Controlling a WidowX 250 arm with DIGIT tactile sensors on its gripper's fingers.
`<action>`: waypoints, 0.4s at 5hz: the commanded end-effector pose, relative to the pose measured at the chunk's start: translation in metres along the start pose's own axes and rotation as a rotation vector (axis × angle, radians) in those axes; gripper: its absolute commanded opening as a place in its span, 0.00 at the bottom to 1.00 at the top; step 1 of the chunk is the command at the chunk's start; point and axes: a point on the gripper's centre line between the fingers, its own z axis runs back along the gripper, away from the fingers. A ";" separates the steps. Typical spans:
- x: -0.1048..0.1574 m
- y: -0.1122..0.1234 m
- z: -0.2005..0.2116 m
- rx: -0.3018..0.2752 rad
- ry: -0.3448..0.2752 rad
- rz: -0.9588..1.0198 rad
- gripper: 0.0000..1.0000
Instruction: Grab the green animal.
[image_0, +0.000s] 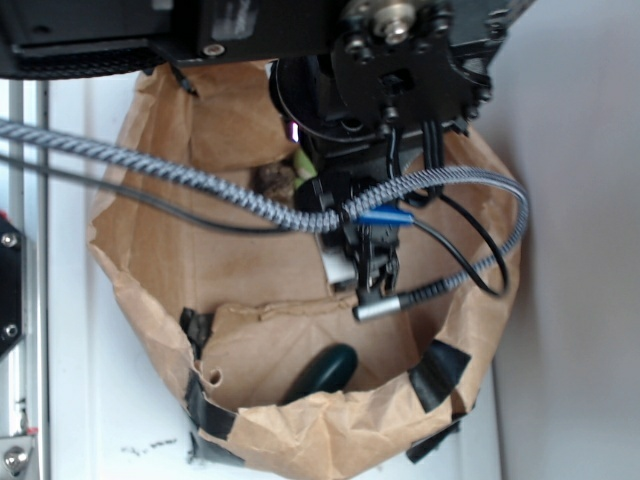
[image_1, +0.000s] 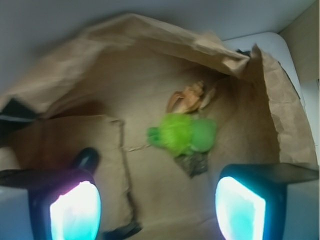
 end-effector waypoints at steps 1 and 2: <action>0.016 0.025 -0.043 0.063 -0.087 0.007 1.00; 0.023 0.018 -0.066 0.058 -0.063 -0.017 1.00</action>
